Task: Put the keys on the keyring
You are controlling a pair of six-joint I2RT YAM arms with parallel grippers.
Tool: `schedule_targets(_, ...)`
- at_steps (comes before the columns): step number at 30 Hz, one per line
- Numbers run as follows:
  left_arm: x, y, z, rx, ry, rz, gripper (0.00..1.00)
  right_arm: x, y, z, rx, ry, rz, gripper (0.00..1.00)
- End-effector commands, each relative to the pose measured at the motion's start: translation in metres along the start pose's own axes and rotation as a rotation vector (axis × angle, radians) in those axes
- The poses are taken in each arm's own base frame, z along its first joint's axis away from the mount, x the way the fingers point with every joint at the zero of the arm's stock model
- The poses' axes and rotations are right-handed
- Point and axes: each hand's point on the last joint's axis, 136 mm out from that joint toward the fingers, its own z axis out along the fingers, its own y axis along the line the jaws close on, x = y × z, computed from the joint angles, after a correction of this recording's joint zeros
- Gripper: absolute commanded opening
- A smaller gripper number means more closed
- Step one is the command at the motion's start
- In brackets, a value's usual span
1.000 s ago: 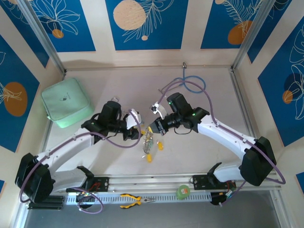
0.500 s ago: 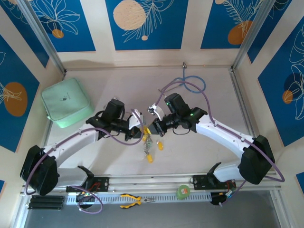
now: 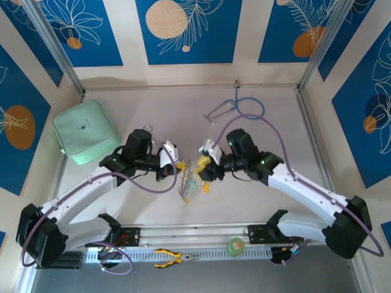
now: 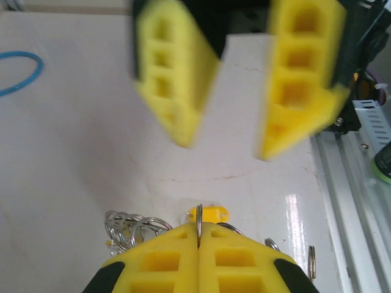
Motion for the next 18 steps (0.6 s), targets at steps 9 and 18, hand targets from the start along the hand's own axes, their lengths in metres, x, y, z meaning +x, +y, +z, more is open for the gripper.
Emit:
schedule_targets(9,-0.002,0.050,-0.037,-0.404,0.198,-0.309,0.00,-0.012,-0.007,0.011,0.048,-0.059,-0.174,0.37)
schedule_targets(18,0.016,0.065,-0.063,-0.668,0.224,-0.991,0.00,-0.040,0.050,0.021,-0.146,-0.121,-0.127,0.33)
